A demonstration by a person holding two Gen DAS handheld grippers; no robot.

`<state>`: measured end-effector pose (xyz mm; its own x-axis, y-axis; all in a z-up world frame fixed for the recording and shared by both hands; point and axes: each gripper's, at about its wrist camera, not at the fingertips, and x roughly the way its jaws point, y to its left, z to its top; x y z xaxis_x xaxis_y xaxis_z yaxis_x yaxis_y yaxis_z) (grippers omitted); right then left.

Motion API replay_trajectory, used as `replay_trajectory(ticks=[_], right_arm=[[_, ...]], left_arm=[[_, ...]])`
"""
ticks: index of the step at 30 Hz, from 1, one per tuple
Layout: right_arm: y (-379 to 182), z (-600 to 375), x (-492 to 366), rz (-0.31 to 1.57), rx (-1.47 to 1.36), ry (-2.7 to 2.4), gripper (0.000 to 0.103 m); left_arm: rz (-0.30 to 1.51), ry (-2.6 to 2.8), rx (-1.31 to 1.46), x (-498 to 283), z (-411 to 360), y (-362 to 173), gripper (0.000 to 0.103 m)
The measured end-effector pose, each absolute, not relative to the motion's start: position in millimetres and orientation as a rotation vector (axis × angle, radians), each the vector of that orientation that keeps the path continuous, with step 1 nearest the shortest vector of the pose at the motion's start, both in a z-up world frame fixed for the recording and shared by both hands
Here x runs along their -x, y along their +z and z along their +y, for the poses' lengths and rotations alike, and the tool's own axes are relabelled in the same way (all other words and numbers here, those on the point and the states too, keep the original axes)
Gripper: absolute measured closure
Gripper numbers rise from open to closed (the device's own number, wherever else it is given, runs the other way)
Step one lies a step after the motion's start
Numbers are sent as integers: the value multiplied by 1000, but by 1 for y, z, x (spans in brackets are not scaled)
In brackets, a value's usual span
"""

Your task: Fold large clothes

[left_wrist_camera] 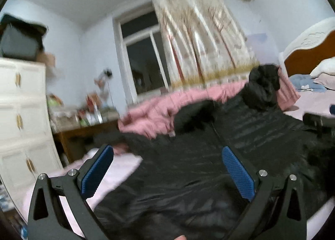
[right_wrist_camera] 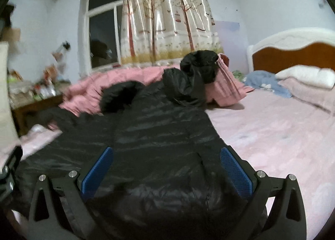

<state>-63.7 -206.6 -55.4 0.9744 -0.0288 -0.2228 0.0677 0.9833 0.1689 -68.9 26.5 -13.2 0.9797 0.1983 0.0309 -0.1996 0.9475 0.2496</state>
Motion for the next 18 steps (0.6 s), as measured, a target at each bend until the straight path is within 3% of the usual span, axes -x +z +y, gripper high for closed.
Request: replay_trajectory(ticks=[5, 12, 14, 18], right_arm=[[-39, -222, 102, 155, -176, -114, 0], [-44, -246, 153, 162, -151, -159, 0], [-54, -250, 168, 172, -140, -198, 0], [-80, -259, 176, 263, -145, -214, 0]], left_arm=[[-21, 187, -235, 96, 47, -7, 0], [108, -5, -44, 82, 67, -12, 1], [173, -98, -52, 74, 61, -23, 25], [273, -214, -36, 63, 42, -34, 47]])
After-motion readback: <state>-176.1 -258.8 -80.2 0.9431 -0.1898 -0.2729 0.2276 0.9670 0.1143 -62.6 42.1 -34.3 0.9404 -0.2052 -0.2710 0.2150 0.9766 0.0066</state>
